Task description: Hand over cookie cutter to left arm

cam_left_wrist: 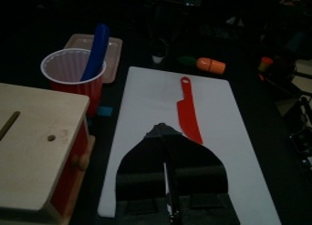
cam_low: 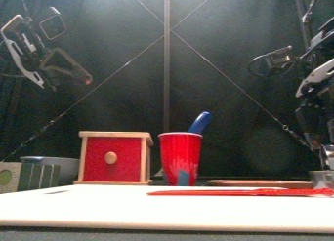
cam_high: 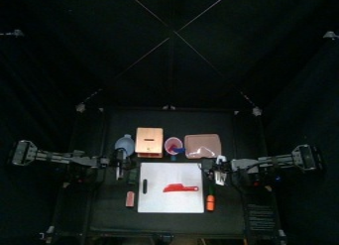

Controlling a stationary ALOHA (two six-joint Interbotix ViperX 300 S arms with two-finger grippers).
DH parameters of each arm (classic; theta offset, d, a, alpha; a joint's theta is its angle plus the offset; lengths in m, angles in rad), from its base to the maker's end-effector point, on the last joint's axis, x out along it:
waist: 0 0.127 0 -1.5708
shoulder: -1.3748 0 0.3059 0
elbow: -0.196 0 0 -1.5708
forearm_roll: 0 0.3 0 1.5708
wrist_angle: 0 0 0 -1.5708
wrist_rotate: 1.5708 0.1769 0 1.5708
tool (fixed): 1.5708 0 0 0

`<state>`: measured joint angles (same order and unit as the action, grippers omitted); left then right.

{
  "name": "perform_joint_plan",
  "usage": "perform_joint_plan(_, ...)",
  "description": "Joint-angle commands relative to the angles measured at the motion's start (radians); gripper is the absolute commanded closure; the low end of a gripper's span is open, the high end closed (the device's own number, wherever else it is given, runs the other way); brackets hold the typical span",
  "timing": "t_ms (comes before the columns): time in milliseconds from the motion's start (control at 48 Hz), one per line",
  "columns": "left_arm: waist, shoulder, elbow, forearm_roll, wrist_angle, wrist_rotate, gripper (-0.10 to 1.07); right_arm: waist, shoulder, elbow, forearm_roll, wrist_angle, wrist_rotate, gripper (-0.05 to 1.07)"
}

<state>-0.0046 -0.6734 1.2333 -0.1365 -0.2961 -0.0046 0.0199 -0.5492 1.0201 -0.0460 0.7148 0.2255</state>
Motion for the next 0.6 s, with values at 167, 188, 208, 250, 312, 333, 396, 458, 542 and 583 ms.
perform_joint_plan(167, 0.002, 0.0, -0.012, -0.002, -0.009, 0.002, 0.81, 0.008, 0.048, -0.011, -0.043, -0.011, 0.0, 0.11)
perform_joint_plan(188, 0.002, 0.0, -0.012, -0.003, -0.009, 0.002, 0.81, 0.008, 0.057, -0.011, -0.048, -0.014, 0.0, 0.11)
perform_joint_plan(208, 0.002, 0.0, -0.012, -0.002, -0.009, 0.002, 0.81, 0.008, 0.064, -0.012, -0.048, -0.015, 0.0, 0.11)
perform_joint_plan(250, 0.002, 0.0, -0.011, -0.002, -0.009, 0.0, 0.81, 0.009, 0.077, -0.015, -0.051, -0.018, -0.002, 0.11)
perform_joint_plan(312, 0.002, 0.0, -0.008, -0.002, -0.009, 0.002, 0.81, 0.009, 0.095, -0.02, -0.057, -0.021, -0.002, 0.11)
perform_joint_plan(333, 0.002, 0.0, -0.008, -0.002, -0.009, 0.002, 0.81, 0.009, 0.101, -0.02, -0.057, -0.023, -0.002, 0.12)
perform_joint_plan(396, 0.002, 0.0, -0.005, -0.002, -0.009, 0.0, 0.81, 0.009, 0.118, -0.023, -0.058, -0.026, -0.002, 0.12)
perform_joint_plan(458, 0.002, 0.0, -0.002, -0.005, -0.009, 0.0, 0.81, 0.011, 0.127, -0.028, -0.058, -0.031, -0.002, 0.14)
perform_joint_plan(542, 0.002, 0.0, 0.0, -0.008, -0.009, 0.0, 0.81, 0.011, 0.133, -0.034, -0.058, -0.037, -0.002, 0.17)
perform_joint_plan(583, 0.002, 0.0, 0.002, -0.009, -0.009, 0.002, 0.81, 0.011, 0.132, -0.037, -0.058, -0.04, -0.002, 0.2)
